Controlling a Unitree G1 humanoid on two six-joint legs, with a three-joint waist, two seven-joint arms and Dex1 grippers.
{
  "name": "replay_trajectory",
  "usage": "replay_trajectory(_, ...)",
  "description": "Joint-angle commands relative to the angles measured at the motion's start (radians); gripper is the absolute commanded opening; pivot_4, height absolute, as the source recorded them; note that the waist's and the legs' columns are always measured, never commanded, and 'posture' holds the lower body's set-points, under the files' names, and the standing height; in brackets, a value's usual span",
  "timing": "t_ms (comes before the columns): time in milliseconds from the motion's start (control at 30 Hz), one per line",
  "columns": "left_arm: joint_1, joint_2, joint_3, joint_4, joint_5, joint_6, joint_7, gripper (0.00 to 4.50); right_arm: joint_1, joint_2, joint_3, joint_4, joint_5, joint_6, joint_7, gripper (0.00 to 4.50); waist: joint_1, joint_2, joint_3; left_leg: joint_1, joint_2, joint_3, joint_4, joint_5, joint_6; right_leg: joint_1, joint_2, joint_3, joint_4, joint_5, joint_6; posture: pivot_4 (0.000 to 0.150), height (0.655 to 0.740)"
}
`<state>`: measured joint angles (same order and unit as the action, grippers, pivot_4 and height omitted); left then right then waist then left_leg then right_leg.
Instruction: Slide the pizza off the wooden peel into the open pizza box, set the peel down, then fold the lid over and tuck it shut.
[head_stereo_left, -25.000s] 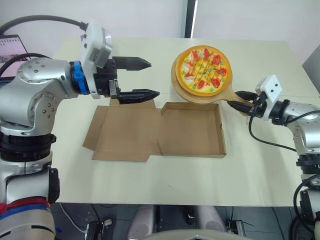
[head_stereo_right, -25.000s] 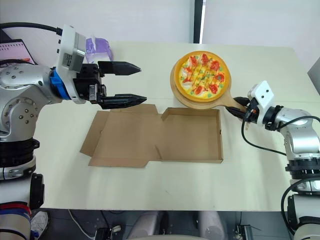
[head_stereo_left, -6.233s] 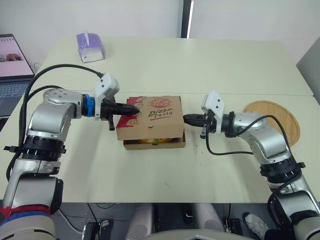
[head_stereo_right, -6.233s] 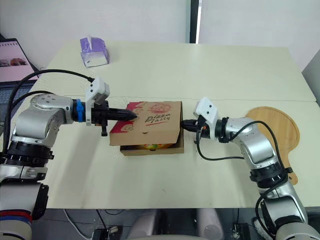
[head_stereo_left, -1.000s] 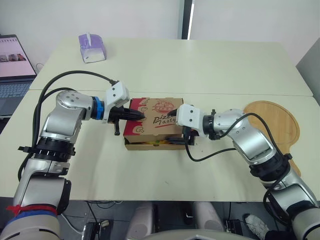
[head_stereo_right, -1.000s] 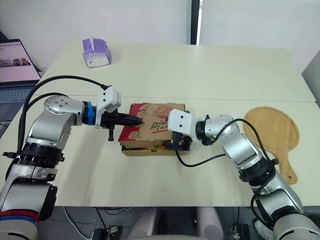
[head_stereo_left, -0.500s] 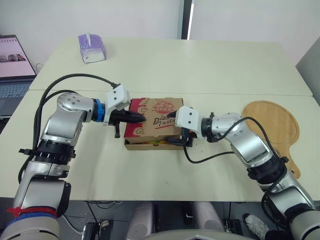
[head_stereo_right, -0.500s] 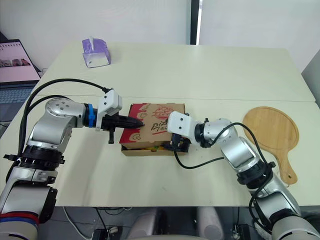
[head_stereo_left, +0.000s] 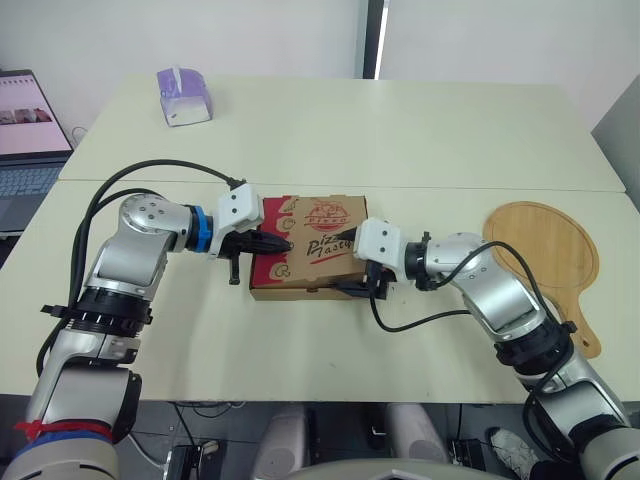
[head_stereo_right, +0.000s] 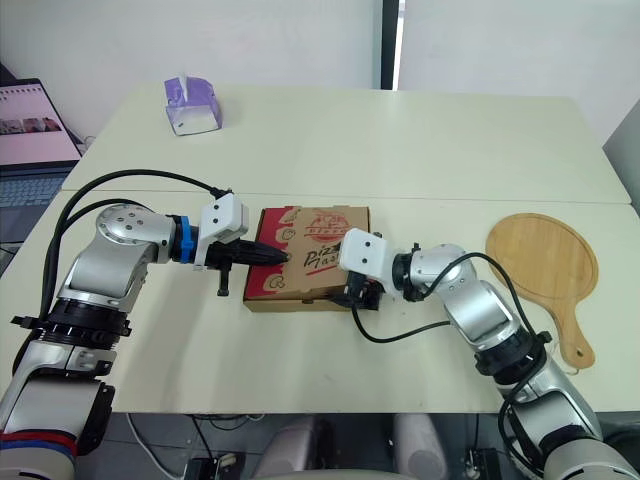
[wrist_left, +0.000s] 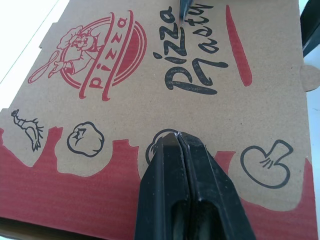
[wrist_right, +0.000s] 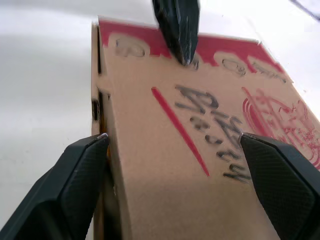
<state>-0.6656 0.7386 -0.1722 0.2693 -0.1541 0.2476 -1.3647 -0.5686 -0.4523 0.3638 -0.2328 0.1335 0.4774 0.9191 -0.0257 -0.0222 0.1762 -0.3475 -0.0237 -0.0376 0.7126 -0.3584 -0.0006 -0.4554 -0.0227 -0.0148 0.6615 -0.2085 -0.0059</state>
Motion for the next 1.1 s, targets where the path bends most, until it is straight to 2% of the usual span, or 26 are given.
replay_trajectory(33, -0.018, 0.001, -0.005, 0.004, 0.009, -0.012, -0.003, 0.0, -0.007, -0.071, -0.157, -0.113, 0.164, 0.044, 0.092, 4.47, 0.003, 0.0, 0.0, 0.0, 0.0, 0.0, 0.0, 0.0, 0.0, 0.0, 0.0, 0.0, 0.0, 0.0, 0.0, 0.15, 0.74)
replay_trajectory(100, -0.024, 0.001, -0.003, 0.008, 0.007, -0.012, -0.003, 0.0, -0.006, -0.114, -0.207, -0.115, 0.214, 0.066, 0.118, 4.47, 0.006, 0.0, 0.0, 0.0, 0.0, 0.0, 0.0, -0.002, 0.003, 0.001, 0.0, -0.001, -0.001, 0.0, 0.0, 0.15, 0.74)
replay_trajectory(167, -0.029, 0.0, -0.002, 0.013, 0.006, -0.012, -0.004, 0.0, 0.004, -0.178, -0.231, -0.089, 0.217, 0.061, 0.149, 3.9, 0.008, 0.0, 0.0, 0.0, 0.0, 0.0, 0.0, -0.002, 0.003, 0.002, 0.0, -0.001, -0.002, 0.0, 0.0, 0.15, 0.74)
replay_trajectory(333, -0.038, -0.002, 0.001, 0.022, 0.004, -0.014, -0.004, 0.0, 0.062, -0.3, -0.187, 0.032, 0.092, -0.097, 0.184, 2.12, 0.009, 0.0, 0.0, 0.0, 0.0, 0.0, 0.0, -0.002, 0.003, 0.002, 0.0, -0.001, -0.001, 0.0, 0.0, 0.15, 0.74)
replay_trajectory(533, -0.04, -0.001, 0.001, 0.027, 0.004, -0.017, -0.005, 0.0, 0.107, -0.271, -0.117, 0.074, 0.03, -0.171, 0.174, 0.02, 0.007, 0.0, 0.0, 0.001, 0.001, 0.002, 0.0, -0.002, 0.003, 0.001, 0.0, 0.001, 0.0, 0.0, 0.0, 0.15, 0.74)
replay_trajectory(833, -0.045, -0.003, -0.004, 0.036, 0.008, -0.022, -0.005, 0.0, 0.088, -0.154, -0.083, 0.021, 0.055, -0.095, 0.143, 0.02, 0.009, 0.0, 0.0, 0.001, 0.0, 0.001, 0.0, -0.001, 0.003, 0.001, 0.0, 0.001, 0.0, 0.0, 0.0, 0.15, 0.74)
replay_trajectory(1100, -0.045, -0.01, -0.007, 0.038, 0.013, -0.023, -0.006, 0.0, 0.097, -0.139, -0.081, -0.001, 0.045, -0.073, 0.134, 0.02, 0.008, 0.0, 0.0, 0.001, 0.0, 0.001, 0.0, -0.001, 0.003, 0.001, 0.0, 0.0, 0.0, 0.0, 0.0, 0.15, 0.74)
